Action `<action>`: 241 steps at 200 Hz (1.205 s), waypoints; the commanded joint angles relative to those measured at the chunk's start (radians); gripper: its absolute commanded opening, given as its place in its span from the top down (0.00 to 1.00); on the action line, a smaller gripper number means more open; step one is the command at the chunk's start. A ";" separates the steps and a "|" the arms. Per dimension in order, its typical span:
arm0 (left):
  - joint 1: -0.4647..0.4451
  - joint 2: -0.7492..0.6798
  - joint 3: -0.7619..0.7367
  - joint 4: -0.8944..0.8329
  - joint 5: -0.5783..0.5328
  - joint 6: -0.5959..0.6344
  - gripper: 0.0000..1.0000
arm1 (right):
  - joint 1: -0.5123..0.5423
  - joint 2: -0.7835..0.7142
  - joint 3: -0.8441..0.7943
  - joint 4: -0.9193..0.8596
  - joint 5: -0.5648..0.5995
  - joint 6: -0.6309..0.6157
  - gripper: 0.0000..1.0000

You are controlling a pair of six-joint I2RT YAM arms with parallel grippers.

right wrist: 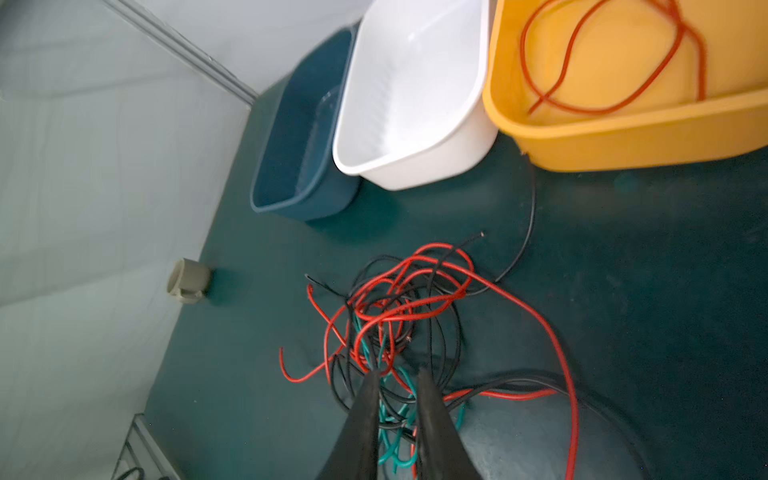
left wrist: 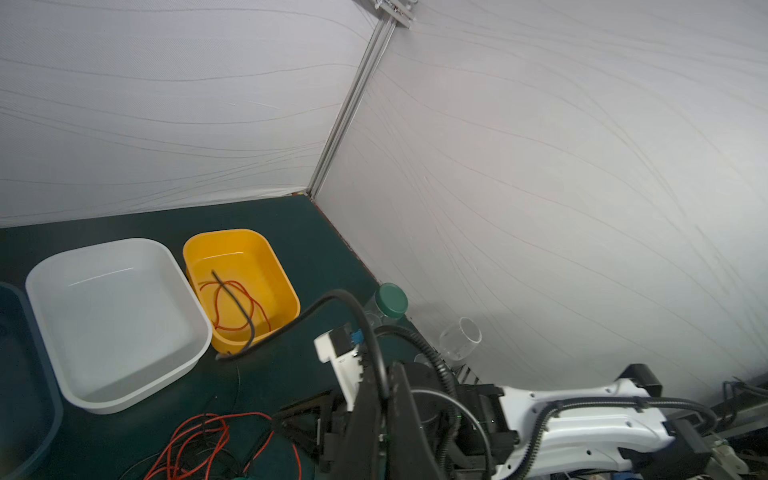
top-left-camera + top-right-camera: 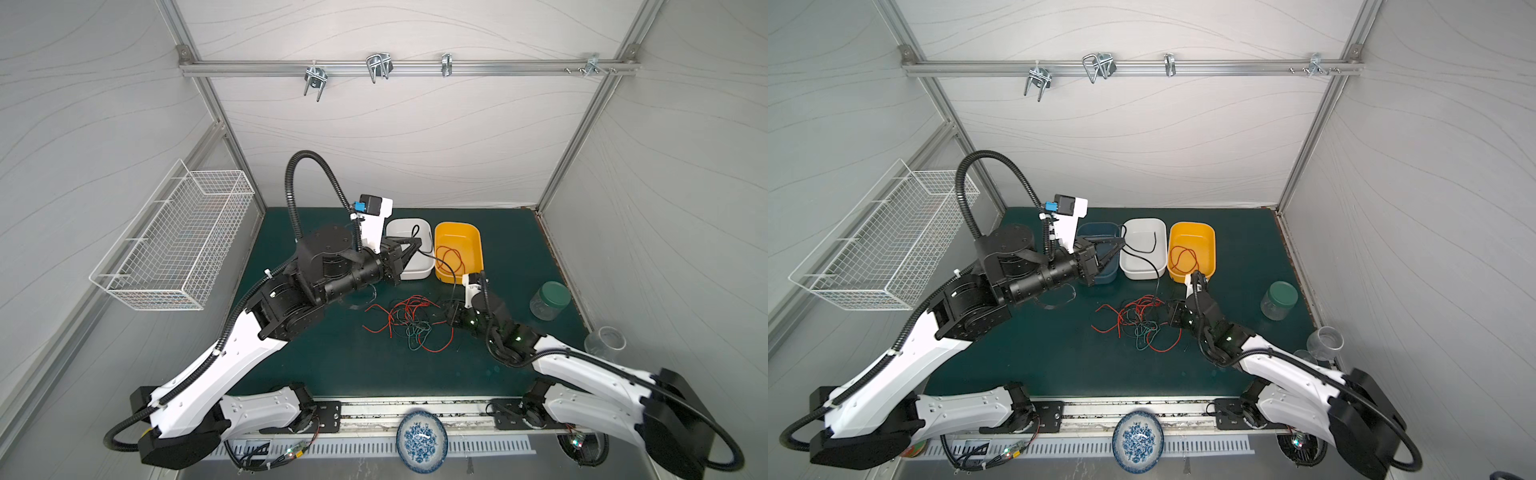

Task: Untangle the cables
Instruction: 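Carry the black cable over the white bin with the left gripper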

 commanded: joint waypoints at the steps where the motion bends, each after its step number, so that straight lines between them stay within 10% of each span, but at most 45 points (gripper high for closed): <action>1: 0.035 0.036 0.031 -0.015 0.004 0.063 1.00 | -0.008 -0.149 0.088 -0.264 0.122 -0.070 0.69; 92: 0.229 0.223 -0.005 0.134 0.149 0.174 1.00 | -0.053 -0.400 0.350 -0.748 0.145 -0.213 0.02; 241: 0.328 0.580 0.057 0.199 0.056 0.241 1.00 | -0.053 -0.466 0.418 -0.955 0.132 -0.439 0.01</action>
